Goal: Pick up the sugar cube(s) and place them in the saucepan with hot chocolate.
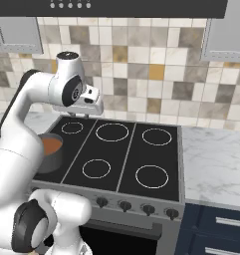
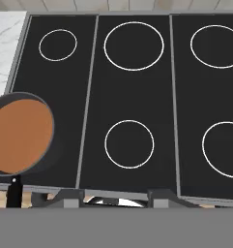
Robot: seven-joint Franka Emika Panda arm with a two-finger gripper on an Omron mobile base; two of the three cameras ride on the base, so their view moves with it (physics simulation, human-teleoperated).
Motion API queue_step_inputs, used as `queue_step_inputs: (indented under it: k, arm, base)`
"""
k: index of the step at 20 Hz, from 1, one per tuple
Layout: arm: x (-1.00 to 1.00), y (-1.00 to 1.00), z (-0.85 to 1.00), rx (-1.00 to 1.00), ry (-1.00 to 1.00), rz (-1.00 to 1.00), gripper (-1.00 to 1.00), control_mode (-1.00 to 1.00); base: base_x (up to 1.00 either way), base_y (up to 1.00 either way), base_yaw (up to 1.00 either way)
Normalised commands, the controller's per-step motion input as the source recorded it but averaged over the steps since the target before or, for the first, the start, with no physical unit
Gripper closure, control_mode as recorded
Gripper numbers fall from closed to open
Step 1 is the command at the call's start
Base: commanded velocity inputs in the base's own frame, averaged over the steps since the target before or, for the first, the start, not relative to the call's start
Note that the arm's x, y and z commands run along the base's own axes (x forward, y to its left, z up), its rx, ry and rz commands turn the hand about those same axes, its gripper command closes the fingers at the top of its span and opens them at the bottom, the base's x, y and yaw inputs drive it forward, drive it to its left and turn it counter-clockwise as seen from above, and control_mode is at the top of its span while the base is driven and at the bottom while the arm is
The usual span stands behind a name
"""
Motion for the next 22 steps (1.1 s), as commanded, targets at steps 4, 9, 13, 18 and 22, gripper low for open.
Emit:
queue_step_inputs:
  k: [4,9,13,18,22]
  arm:
    - [-0.16,0.57,0.00,-0.10,-0.01,0.02,-1.00,-1.00]
    - [-0.58,1.00,0.00,-0.18,-0.07,0.13,-1.00,-1.00]
    - [-0.82,1.00,-0.01,-0.13,0.00,0.26,-1.00,-1.00]
    - [-0.98,0.73,-0.12,-0.02,0.00,0.34,-1.00,-1.00]
    - [-0.74,0.73,-0.35,0.00,0.00,0.33,-1.00,-1.00]
  base:
    - [0.00,0.00,0.00]
    - [0.00,0.00,0.00]
    - [0.00,0.00,0.00]
    - [0.00,0.00,0.00]
    - [0.00,0.00,0.00]
